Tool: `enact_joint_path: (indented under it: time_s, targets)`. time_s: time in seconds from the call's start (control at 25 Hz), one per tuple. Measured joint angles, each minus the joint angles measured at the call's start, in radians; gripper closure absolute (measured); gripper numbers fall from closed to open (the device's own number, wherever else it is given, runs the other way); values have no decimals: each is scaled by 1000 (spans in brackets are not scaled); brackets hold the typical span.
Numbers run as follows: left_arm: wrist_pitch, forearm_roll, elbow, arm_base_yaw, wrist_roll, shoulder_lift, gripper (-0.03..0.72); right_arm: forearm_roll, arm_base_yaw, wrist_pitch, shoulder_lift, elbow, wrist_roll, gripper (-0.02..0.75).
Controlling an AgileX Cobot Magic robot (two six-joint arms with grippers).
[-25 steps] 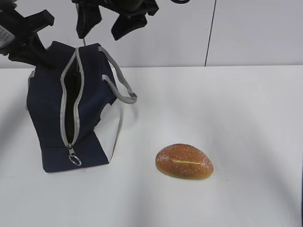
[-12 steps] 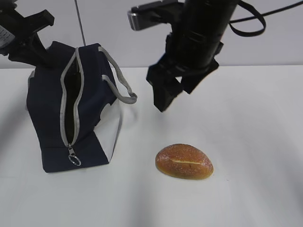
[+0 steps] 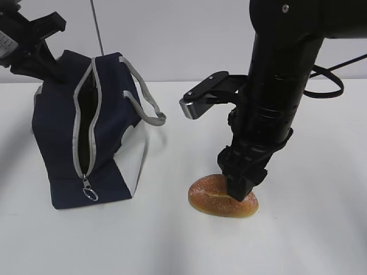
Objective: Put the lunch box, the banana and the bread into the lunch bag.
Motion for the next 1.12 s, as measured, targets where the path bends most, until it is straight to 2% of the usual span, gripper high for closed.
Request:
enact_joint_path:
  time_s: [0.32, 0.88, 1.12]
  targets:
    - [3, -1, 0, 0, 0, 0, 691, 0, 0, -78, 63, 2, -165, 150]
    - [5, -1, 0, 0, 0, 0, 691, -42, 0, -247, 219, 2, -236, 150]
    - [5, -1, 0, 0, 0, 0, 691, -42, 0, -265, 283, 2, -249, 152]
